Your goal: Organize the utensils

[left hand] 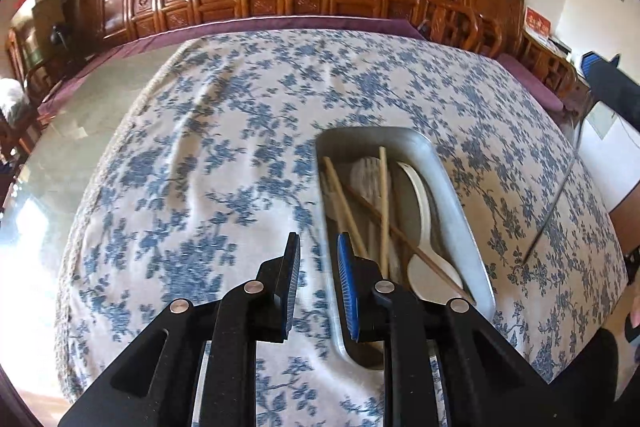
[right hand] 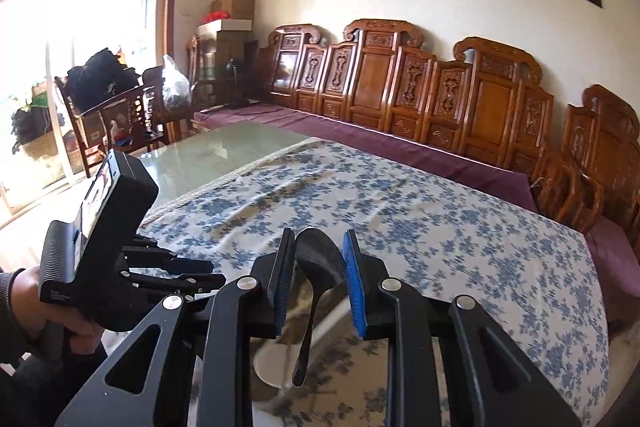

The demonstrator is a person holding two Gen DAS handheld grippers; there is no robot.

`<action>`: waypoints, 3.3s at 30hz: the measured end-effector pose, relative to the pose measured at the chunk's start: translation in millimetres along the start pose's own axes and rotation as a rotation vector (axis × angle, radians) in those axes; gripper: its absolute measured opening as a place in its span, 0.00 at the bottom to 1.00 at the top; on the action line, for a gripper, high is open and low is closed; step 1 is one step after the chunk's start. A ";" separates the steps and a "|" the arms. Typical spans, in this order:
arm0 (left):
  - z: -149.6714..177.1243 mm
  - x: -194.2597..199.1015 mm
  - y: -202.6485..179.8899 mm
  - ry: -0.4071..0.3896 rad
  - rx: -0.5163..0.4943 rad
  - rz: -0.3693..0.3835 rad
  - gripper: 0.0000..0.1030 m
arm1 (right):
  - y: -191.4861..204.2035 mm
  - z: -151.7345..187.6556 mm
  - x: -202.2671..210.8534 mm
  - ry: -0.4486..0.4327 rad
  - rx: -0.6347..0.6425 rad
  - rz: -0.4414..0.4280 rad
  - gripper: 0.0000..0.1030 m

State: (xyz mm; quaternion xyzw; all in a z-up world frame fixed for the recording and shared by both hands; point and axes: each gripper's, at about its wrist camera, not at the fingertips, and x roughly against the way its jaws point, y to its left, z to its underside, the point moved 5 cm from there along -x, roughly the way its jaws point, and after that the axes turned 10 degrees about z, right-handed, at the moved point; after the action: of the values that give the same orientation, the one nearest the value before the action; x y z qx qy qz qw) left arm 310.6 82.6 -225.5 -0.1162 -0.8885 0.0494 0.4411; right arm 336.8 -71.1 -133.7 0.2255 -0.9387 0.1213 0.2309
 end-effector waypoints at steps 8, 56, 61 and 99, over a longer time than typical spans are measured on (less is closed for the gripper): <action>0.3 15.6 26.0 -0.025 0.031 -0.023 0.18 | 32.2 0.0 -31.5 0.058 0.005 -0.054 0.26; 11.7 19.0 52.9 -0.026 0.068 -0.019 0.18 | 39.8 51.4 -166.6 0.367 -0.071 -0.044 0.04; 11.0 20.9 50.8 -0.031 0.065 -0.019 0.18 | 34.5 48.9 -154.9 0.351 -0.087 -0.041 0.04; 46.1 132.4 -89.8 -0.114 -0.037 -0.038 0.93 | -47.0 82.6 147.2 0.171 -0.280 0.228 0.98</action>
State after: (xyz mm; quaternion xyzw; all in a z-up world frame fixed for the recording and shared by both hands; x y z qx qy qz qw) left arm 182.0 29.5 -134.1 -0.1043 -0.9151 0.0310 0.3882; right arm 211.5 -193.4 -127.4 0.0723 -0.9428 0.0337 0.3236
